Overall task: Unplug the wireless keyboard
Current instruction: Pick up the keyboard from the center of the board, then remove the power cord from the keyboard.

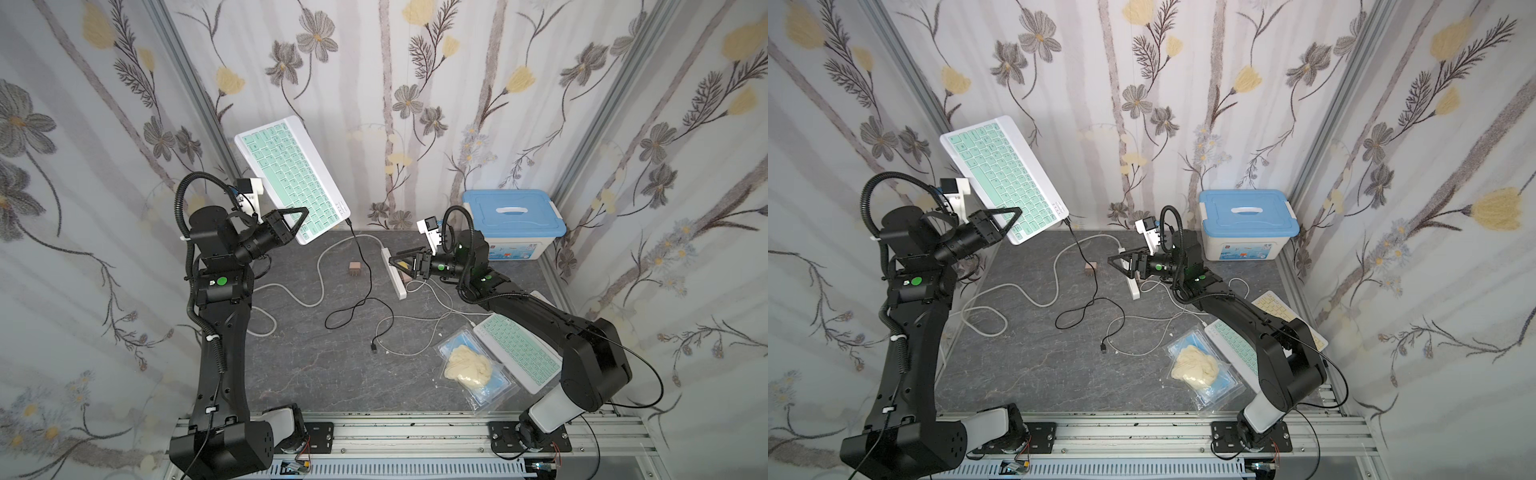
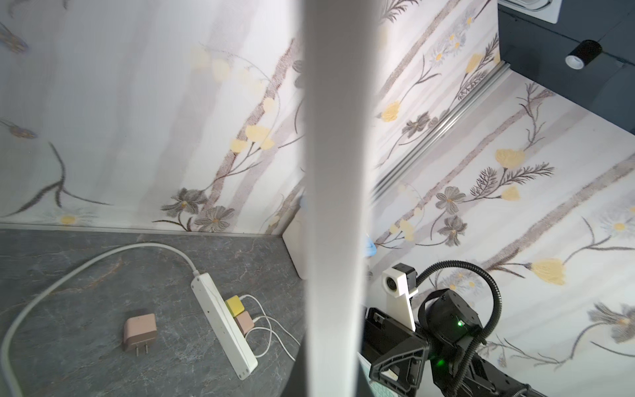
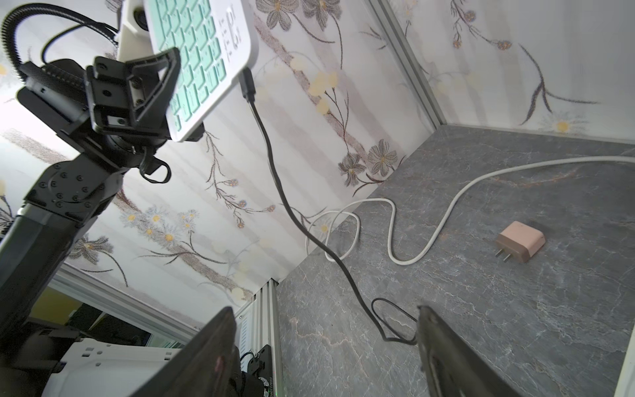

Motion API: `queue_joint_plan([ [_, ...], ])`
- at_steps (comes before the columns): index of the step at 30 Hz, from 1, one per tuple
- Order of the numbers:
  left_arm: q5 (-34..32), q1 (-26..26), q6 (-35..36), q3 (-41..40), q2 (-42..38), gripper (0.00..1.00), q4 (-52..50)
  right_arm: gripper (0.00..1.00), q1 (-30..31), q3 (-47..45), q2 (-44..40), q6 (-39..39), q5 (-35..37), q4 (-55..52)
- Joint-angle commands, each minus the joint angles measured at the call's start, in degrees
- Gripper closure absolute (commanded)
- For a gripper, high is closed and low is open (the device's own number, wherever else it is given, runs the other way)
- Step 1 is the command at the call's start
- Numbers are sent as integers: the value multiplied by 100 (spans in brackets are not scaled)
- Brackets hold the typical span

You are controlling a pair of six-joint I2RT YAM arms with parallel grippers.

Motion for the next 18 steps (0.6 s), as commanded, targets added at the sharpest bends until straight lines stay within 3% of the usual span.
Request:
queue_joint_plan([
  [1, 708, -102, -237, -148, -49, 100, 798, 18, -42, 76, -80, 155, -485, 427],
  [9, 574, -874, -477, -747, -112, 100, 1035, 27, 117, 172, 357, 1497, -751, 1824],
  [13, 458, -953, -482, -830, -110, 100, 961, 32, 230, 30, 416, 2143, -761, 2580],
  [18, 455, -962, -504, -841, -103, 100, 943, 51, 223, -53, 539, 2780, -889, 3248],
])
